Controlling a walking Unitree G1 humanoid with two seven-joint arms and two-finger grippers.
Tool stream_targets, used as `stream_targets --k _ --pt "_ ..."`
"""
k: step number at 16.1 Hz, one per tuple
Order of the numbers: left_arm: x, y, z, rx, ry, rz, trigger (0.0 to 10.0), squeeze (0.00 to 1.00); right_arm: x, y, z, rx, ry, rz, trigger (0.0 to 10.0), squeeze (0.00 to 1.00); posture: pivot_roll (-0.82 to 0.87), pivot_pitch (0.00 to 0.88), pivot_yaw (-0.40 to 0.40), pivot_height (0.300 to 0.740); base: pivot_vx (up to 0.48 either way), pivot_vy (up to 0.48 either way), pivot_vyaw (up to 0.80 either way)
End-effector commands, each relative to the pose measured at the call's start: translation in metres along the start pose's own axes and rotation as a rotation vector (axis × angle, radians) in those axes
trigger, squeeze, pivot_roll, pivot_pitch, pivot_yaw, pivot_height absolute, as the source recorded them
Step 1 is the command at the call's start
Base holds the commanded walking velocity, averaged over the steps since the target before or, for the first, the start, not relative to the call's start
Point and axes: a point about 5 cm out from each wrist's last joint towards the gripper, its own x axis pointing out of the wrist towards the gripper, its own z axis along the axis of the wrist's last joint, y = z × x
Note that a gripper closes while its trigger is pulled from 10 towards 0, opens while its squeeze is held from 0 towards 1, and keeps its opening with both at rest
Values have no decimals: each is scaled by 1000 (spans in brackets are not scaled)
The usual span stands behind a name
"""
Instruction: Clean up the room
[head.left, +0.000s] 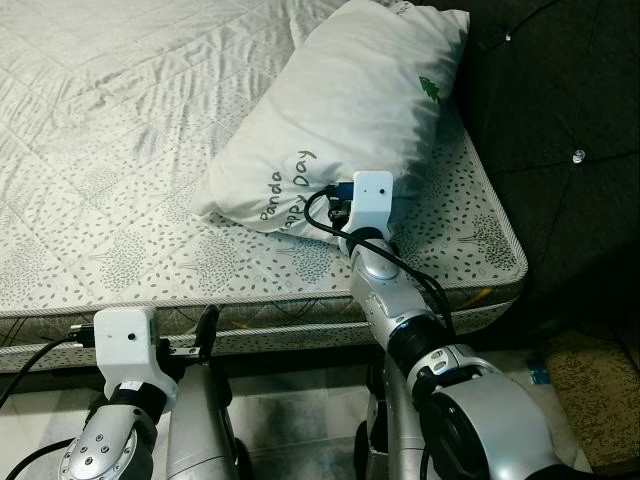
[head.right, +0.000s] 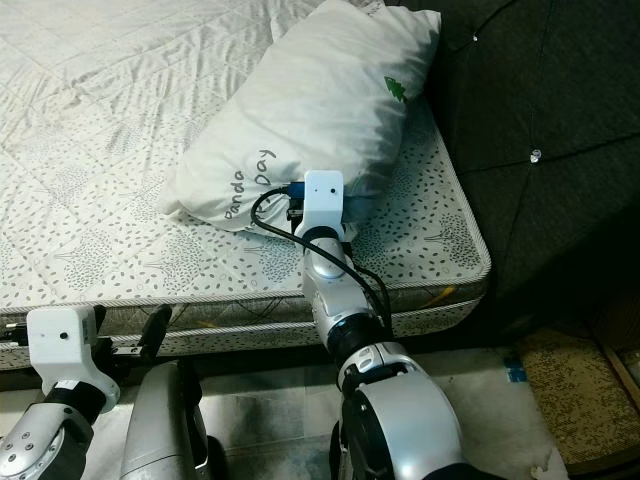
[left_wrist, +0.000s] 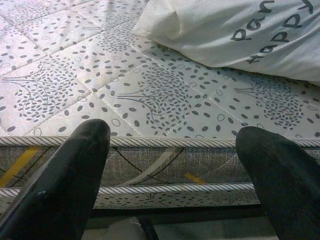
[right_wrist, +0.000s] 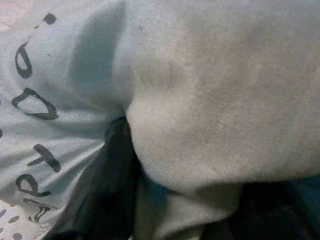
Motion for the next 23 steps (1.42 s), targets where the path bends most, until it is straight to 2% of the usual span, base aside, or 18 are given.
stream_targets --k 1,7,10,13,15,16,18,23 --pt "-2 1 1 8 1 6 10000 0 -1 47 21 71 -56 101 0 0 100 227 -24 535 0 0 0" --pt "1 1 3 11 -6 9 10000 0 -1 44 17 63 -53 107 0 0 102 228 -26 535 0 0 0" --pt "3 1 3 11 -11 7 10000 0 0 36 13 47 -49 115 0 0 97 219 -26 535 0 0 0" --pt "9 0 5 12 -22 2 10000 0 6 9 17 1 -67 71 0 0 91 201 -27 535 0 0 0" --pt "11 0 5 10 -27 -6 10000 0 11 -14 23 1 -71 -3 0 0 90 184 -25 535 0 0 0" --pt "13 0 6 13 -31 -4 10000 0 14 -33 30 -11 -87 -61 0 0 87 175 -25 535 0 0 0" --pt "15 0 6 16 -34 -3 10000 0 16 -46 35 -23 -99 -96 0 0 87 166 -25 535 0 0 0" --pt "22 3 10 26 -61 2 10000 0 22 -97 65 -95 -153 -210 0 0 88 130 -32 535 0 0 0"
